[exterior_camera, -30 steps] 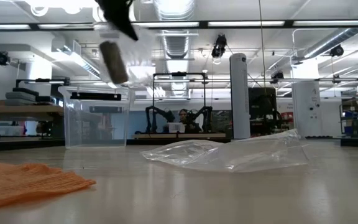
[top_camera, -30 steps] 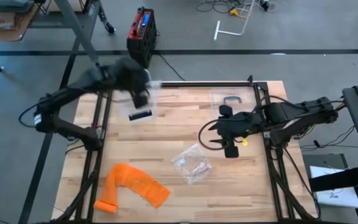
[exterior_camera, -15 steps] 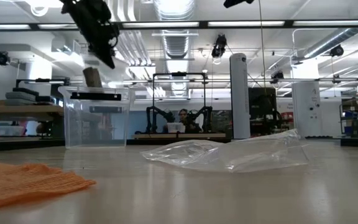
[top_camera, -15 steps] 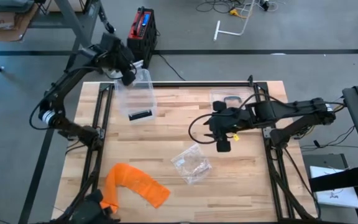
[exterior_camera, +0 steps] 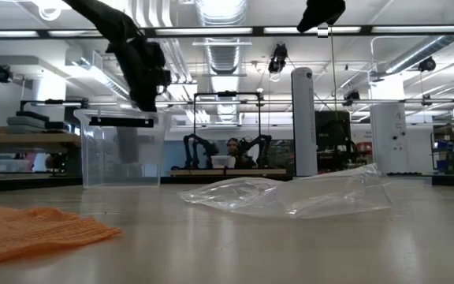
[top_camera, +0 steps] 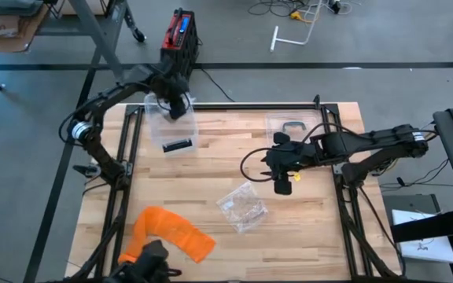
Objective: Roll bandage
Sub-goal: Put the transparent zip bag with rolled brown bandage into the transparent container
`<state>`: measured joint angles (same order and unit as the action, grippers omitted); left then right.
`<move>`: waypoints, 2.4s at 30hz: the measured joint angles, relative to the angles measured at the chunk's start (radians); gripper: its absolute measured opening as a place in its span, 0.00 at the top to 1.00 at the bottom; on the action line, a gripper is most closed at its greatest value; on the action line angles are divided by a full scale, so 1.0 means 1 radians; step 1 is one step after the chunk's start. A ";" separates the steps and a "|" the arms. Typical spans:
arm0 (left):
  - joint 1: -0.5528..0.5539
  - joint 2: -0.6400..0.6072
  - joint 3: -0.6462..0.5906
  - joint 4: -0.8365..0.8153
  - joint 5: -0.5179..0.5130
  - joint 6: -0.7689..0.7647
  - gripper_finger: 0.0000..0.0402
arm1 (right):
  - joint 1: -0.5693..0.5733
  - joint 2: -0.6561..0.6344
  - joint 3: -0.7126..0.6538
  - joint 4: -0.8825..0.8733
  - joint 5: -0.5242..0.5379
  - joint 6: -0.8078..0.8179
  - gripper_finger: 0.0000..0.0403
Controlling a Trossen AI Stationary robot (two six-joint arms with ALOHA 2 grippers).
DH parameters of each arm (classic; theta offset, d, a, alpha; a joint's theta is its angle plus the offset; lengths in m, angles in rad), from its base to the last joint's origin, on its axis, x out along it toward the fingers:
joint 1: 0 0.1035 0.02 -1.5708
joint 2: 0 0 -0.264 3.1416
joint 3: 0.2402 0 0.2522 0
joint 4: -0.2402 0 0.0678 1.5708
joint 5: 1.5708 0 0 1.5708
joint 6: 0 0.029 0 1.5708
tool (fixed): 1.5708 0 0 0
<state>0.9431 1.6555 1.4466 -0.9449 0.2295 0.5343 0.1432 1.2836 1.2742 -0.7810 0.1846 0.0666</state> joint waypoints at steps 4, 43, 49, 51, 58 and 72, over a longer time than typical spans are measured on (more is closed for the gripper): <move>-0.042 0.017 -0.071 0.085 -0.012 0.015 1.00 | 0.000 -0.001 -0.022 0.017 0.001 0.022 0.54; -0.083 0.112 0.056 0.273 0.279 0.374 1.00 | -0.033 0.001 -0.048 0.147 0.000 -0.006 0.56; -0.091 0.191 0.134 0.214 0.282 0.536 1.00 | -0.088 0.001 -0.048 0.151 -0.001 -0.027 0.57; -0.091 0.210 0.166 0.216 0.270 0.610 1.00 | -0.103 0.001 -0.048 0.151 -0.001 -0.032 0.57; -0.091 0.286 0.231 0.220 0.215 0.736 1.00 | -0.125 0.002 -0.049 0.151 -0.009 -0.015 0.56; -0.124 0.305 0.230 0.289 0.101 0.627 0.82 | -0.157 0.003 -0.049 0.158 -0.009 -0.024 0.56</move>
<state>0.8195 1.9609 1.6768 -0.6555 0.3309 1.1609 -0.0139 1.2861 1.2255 -0.6227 0.1760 0.0422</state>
